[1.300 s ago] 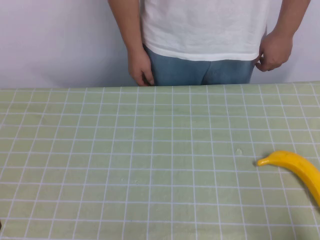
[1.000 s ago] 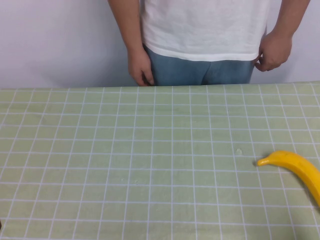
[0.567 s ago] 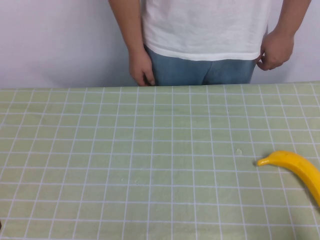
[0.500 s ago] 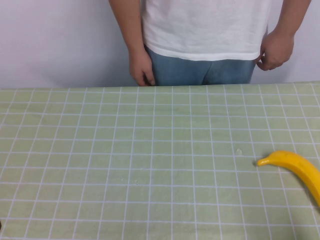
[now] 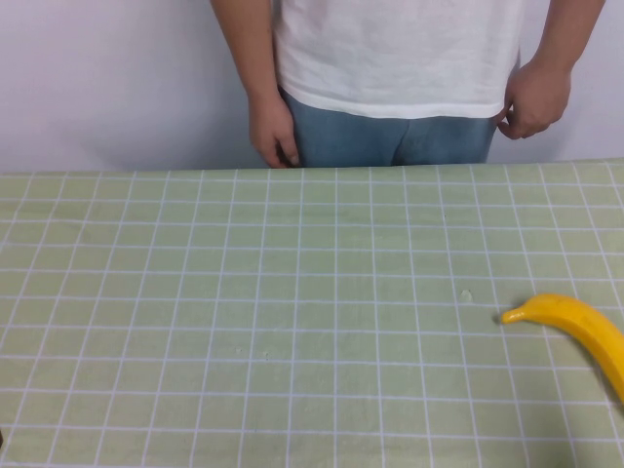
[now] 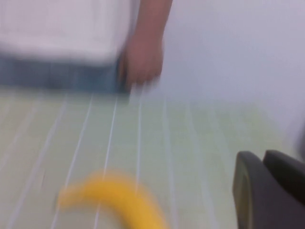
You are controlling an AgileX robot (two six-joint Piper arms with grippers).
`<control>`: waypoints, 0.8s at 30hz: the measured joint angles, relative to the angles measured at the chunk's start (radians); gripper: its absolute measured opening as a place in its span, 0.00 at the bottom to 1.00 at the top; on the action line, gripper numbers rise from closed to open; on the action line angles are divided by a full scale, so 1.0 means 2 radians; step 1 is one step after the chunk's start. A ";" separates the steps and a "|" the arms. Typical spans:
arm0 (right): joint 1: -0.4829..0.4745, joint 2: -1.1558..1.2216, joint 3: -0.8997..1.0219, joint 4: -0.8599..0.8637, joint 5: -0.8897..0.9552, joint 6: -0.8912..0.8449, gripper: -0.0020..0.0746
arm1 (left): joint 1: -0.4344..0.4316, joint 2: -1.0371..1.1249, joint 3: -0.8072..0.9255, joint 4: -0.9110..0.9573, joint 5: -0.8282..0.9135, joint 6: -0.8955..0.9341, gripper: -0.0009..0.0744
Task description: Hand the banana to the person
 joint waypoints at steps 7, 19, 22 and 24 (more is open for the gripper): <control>0.000 0.000 0.000 0.005 -0.239 0.000 0.02 | 0.000 0.000 0.000 0.000 0.000 0.000 0.02; 0.000 0.000 -0.016 0.029 -0.494 0.028 0.02 | 0.000 0.000 0.000 0.000 0.000 0.000 0.02; 0.000 0.001 -0.059 0.008 -0.492 0.118 0.02 | 0.000 0.000 0.000 0.000 0.000 0.000 0.02; 0.000 0.008 -0.106 -0.010 -0.415 0.129 0.02 | 0.000 0.000 0.000 0.000 0.000 0.000 0.02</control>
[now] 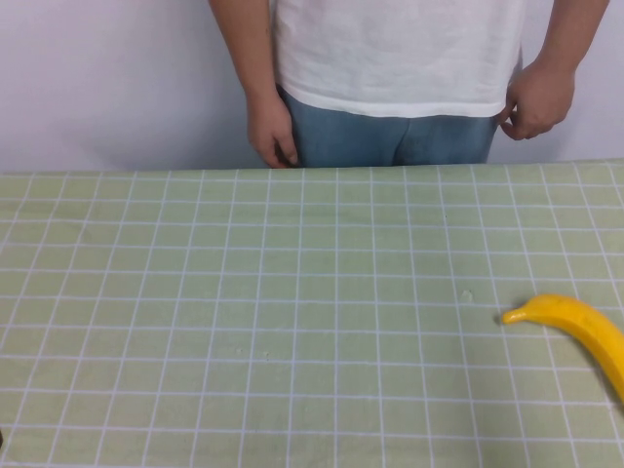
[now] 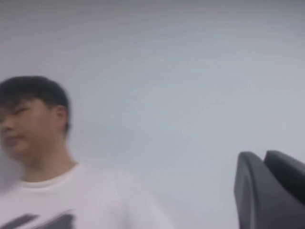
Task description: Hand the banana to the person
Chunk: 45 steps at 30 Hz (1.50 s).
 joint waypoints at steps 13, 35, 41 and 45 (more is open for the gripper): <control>0.000 0.261 -0.191 0.025 0.386 0.005 0.02 | 0.000 0.000 0.000 0.000 0.000 0.000 0.02; 0.012 0.632 -0.304 0.021 0.704 -0.090 0.02 | 0.000 0.000 0.000 0.000 0.000 0.000 0.02; 0.061 0.697 -0.304 -0.005 0.705 -0.150 0.16 | 0.000 0.000 0.000 0.000 0.000 0.000 0.02; 0.076 0.732 -0.304 -0.048 0.685 -0.133 0.52 | 0.000 0.000 0.000 0.000 0.000 0.000 0.02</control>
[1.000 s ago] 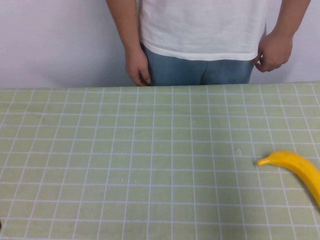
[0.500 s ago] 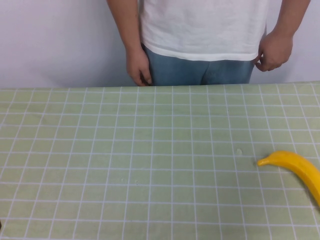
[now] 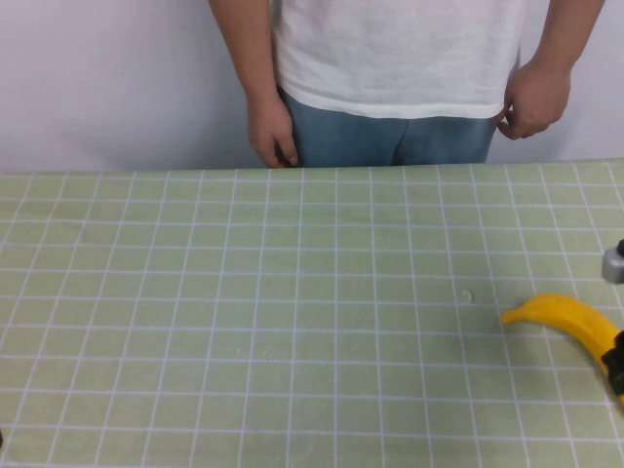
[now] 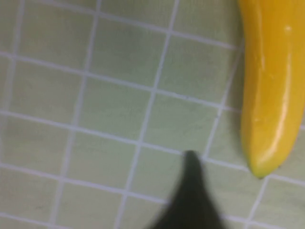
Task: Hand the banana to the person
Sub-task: Pick up the banana
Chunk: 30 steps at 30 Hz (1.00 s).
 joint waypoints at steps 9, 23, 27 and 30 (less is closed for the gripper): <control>-0.001 0.085 0.000 -0.067 -0.076 0.061 0.75 | 0.000 0.000 0.000 0.000 0.000 0.000 0.02; -0.001 0.132 -0.021 -0.065 -0.038 0.087 0.02 | 0.000 0.000 0.000 0.000 0.000 0.000 0.02; -0.001 0.111 -0.054 -0.065 -0.012 0.087 0.02 | 0.000 0.000 0.000 0.000 0.000 0.000 0.02; -0.001 0.082 -0.071 -0.062 -0.010 0.080 0.02 | 0.000 0.000 0.000 0.000 0.000 0.000 0.02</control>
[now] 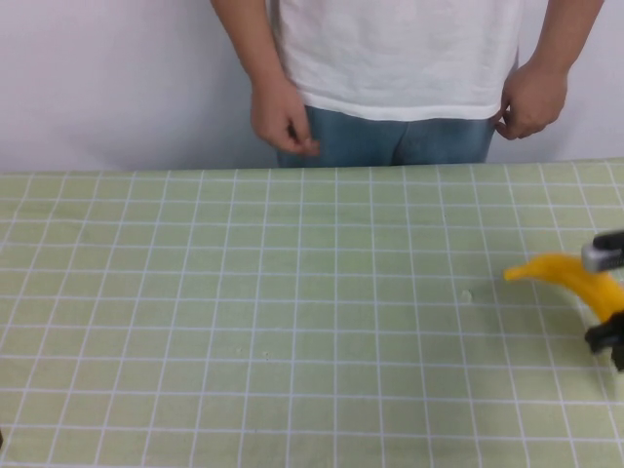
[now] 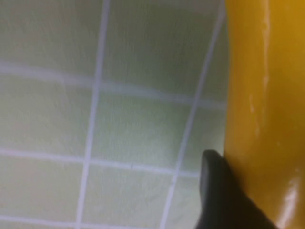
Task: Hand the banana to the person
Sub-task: Pick up the banana, then hand the grabbed banana to the person
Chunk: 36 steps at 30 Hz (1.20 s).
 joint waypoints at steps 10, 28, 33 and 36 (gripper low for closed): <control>0.035 -0.096 -0.066 0.040 -0.014 -0.078 0.34 | 0.000 0.000 0.000 0.000 0.000 0.000 0.02; 0.185 0.026 -0.304 0.043 0.115 -0.169 0.08 | 0.000 0.000 0.000 0.000 0.000 0.000 0.02; 0.186 0.056 -0.318 0.043 0.117 -0.170 0.32 | 0.000 0.000 0.000 0.000 0.000 0.000 0.02; 0.186 0.061 -0.318 0.044 0.111 -0.163 0.40 | 0.000 0.000 0.000 0.000 0.000 0.000 0.02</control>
